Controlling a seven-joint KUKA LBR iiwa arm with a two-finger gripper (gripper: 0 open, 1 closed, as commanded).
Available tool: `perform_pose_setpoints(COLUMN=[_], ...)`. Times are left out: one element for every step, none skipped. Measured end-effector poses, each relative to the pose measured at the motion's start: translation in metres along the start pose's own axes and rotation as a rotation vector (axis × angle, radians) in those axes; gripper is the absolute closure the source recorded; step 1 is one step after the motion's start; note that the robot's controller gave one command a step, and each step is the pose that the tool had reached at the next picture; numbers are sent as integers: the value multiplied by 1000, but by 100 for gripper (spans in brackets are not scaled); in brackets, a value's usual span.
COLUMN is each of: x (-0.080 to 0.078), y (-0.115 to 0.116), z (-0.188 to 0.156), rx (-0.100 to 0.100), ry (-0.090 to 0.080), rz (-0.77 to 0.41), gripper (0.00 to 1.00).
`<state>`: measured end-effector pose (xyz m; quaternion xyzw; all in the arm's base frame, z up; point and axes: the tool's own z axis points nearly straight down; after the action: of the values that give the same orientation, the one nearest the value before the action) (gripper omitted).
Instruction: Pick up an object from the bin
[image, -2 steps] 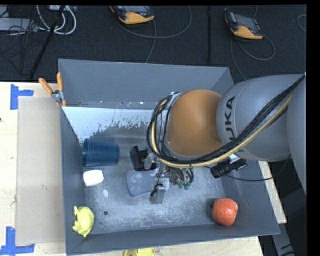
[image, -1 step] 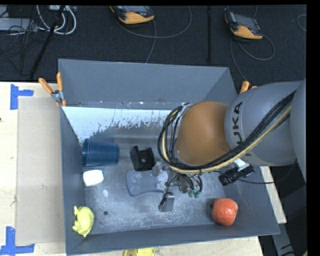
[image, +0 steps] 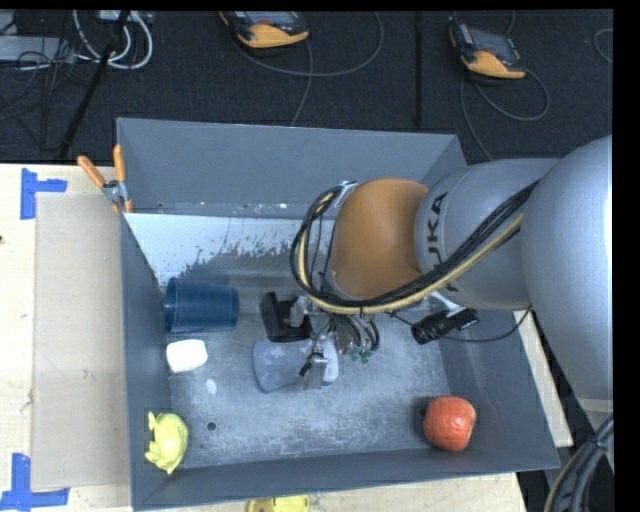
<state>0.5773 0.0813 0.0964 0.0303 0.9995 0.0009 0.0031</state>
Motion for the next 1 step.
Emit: perform_pose_setpoints(x=[-18], y=[-31], z=[20], rx=[0], ry=[5], rz=[-67], gripper=[0])
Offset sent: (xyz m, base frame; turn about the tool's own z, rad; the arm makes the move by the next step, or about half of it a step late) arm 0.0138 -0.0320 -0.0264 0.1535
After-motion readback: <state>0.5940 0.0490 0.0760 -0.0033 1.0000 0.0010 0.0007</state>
